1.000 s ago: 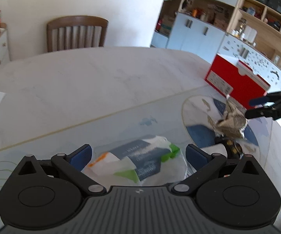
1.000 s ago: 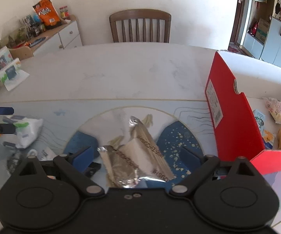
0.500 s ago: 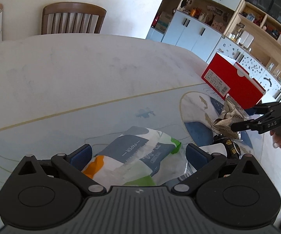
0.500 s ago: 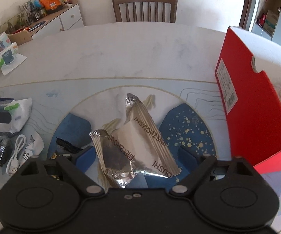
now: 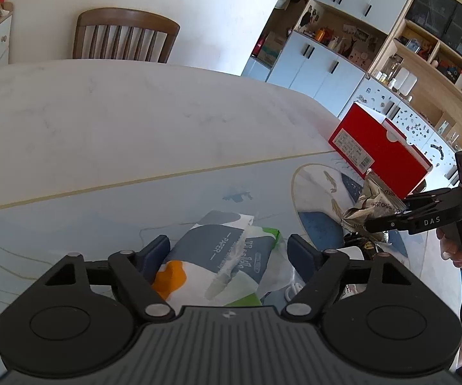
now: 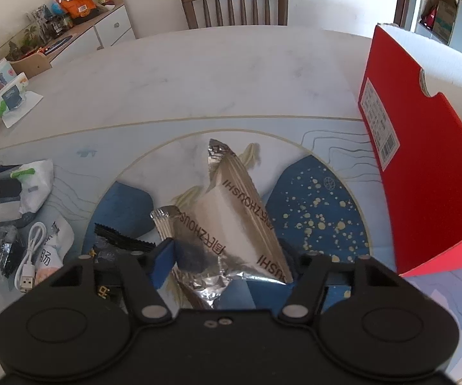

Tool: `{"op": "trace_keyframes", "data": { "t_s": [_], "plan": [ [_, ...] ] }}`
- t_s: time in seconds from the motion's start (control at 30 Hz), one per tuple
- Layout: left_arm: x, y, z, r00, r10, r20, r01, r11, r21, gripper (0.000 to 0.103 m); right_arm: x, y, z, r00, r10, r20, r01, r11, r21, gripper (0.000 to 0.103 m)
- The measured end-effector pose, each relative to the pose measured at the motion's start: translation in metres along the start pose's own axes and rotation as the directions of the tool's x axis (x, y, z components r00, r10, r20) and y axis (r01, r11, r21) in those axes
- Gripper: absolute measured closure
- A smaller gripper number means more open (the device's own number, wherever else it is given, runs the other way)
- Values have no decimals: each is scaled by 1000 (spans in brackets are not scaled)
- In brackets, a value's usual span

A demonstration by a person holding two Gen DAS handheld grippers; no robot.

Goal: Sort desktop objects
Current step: 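Grasp the silver foil bag with the right gripper while the left grasps the white-green packet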

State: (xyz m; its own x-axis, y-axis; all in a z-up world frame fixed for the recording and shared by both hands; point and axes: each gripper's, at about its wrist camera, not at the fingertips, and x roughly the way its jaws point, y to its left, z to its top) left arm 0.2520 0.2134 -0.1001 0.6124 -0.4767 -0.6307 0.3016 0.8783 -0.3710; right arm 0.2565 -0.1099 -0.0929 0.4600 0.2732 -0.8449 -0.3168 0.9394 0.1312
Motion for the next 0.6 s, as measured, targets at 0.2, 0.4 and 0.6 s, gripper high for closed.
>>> {"op": "trace_keyframes", "data": {
  "t_s": [0.2,0.4,0.6],
  "plan": [
    [-3,-1,2,1000,17,4,-17,1000,-14,49,-4,-3,0,1000,5,6,-5,1000,22,46],
    [-4,-2,2,999,51,-3,-51,998,-26,68,-9,-3,-2,1000,-14,6,14,999,34,48],
    [-11,-10,7,998,70,10,-69,997,-22,69,-21,-5,-4,999,-27,30,26,999,40,54]
  ]
}}
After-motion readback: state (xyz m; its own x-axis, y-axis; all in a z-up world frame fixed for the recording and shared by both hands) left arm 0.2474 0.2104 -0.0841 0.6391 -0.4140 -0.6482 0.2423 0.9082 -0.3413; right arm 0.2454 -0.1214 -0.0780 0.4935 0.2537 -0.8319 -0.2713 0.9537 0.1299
